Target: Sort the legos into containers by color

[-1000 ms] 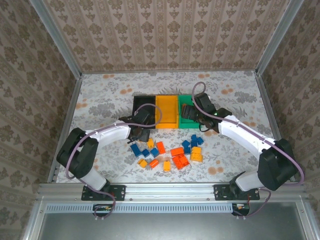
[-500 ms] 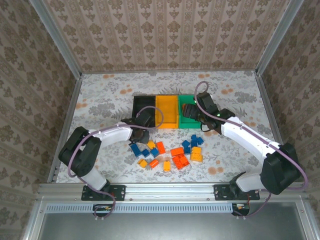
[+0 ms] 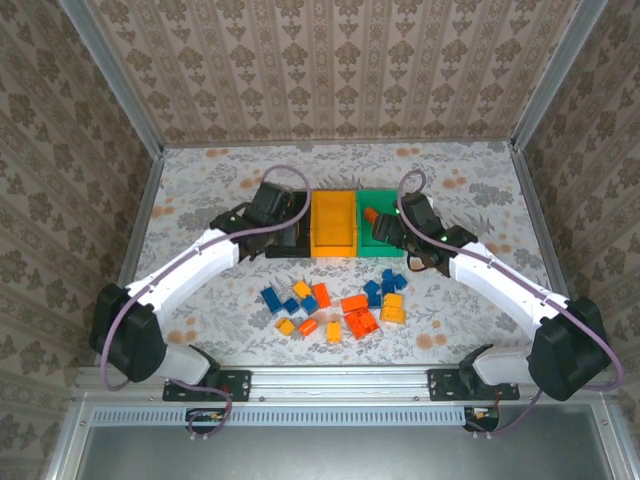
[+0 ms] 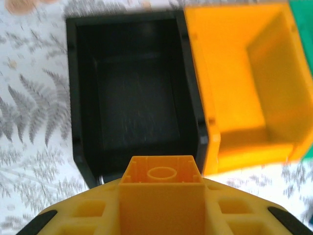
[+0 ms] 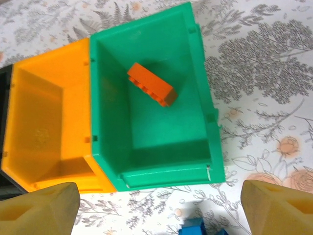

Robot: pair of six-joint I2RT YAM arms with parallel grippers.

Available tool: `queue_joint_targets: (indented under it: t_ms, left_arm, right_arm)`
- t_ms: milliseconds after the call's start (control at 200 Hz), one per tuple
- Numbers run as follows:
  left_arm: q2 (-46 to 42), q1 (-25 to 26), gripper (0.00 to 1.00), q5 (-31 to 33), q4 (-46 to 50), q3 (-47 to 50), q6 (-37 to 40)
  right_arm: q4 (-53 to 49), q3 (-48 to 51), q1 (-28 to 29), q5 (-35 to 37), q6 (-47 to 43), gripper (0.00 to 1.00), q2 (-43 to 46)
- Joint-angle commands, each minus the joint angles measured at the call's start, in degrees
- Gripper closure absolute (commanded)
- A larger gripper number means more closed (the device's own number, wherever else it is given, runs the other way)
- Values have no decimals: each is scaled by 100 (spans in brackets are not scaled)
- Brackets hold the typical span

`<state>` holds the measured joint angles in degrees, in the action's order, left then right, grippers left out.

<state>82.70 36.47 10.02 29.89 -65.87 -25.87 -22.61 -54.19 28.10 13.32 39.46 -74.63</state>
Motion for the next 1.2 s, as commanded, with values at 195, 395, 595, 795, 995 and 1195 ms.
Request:
queue_joint_targets:
  t_ms: [195,395,595,795,995,1195]
  left_arm:
    - [1570,-553,62,-167,-108,-983,-17]
    - [1702,-531,35,-275,-141,-1212,-85]
    - [711,-361,15,-500,-375,-1018,-94]
    - [-198,27,0,-646,-445,-416,-134]
    - [-899,207,0,-743,-529,560,-413]
    - [-1578,223,0,-504,-688,1442,-620]
  right_arm:
    - [-402,392,-111,123,101,12,525]
    - [-583,648,-128,-39,138,11,643]
    - [-693,938,-129,-160,311,11,395]
    - [-282,1148,-129,-454,357,12,-189]
    - [-82,998,26,-322,-228,25,-359]
    - [-27,716,257,-380,-665,36,-651]
